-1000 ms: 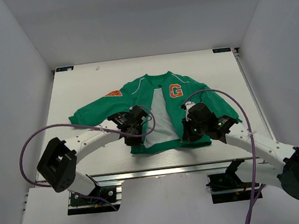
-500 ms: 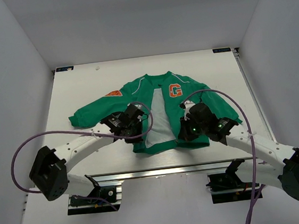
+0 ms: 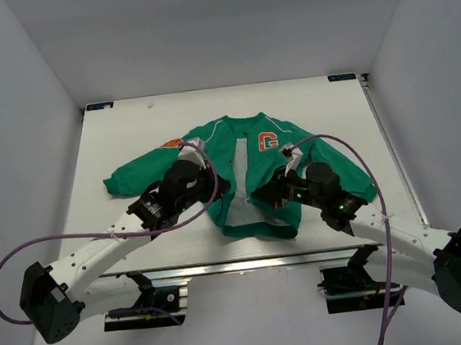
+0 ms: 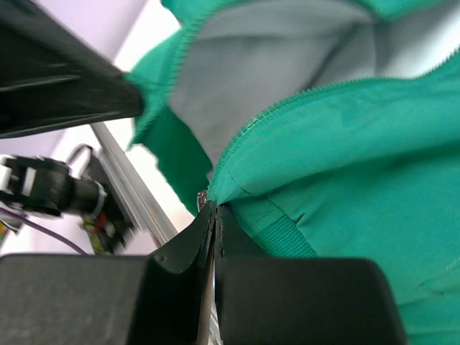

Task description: Zip up the jacket

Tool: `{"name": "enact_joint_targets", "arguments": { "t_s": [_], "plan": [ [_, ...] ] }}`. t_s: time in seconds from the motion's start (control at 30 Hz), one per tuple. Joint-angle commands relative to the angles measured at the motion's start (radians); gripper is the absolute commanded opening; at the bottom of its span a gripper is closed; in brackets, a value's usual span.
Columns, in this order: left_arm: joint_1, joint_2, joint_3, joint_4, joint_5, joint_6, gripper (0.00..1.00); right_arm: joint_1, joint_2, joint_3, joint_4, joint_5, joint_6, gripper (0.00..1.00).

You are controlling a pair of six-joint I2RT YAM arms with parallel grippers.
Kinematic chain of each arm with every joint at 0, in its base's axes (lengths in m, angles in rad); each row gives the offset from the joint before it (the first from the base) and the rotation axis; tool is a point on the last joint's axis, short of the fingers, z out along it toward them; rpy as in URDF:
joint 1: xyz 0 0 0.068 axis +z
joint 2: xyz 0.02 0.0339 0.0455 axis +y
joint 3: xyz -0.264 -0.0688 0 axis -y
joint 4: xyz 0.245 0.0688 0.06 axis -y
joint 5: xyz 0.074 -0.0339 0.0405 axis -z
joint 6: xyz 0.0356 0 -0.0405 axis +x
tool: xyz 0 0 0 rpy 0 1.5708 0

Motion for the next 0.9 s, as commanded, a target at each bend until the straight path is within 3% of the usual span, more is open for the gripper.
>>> {"name": "enact_joint_targets", "arguments": {
  "t_s": [0.0, 0.4, 0.7, 0.87],
  "plan": [
    [-0.002, -0.018, -0.001, 0.124, -0.079, -0.025, 0.00, -0.002, -0.043, -0.030, 0.250, 0.001, 0.045, 0.00],
    [-0.002, 0.033, -0.006, 0.165, -0.093, 0.012, 0.00, -0.002, -0.024, -0.047, 0.348, 0.043, 0.013, 0.00],
    [-0.002, 0.034, -0.052, 0.217, -0.074, 0.081, 0.00, -0.002, -0.022, 0.045, 0.168, 0.043, 0.016, 0.00],
    [-0.002, 0.041, -0.058, 0.227, -0.075, 0.085, 0.00, -0.002, -0.019, 0.044, 0.176, 0.041, 0.038, 0.00]
  ]
}}
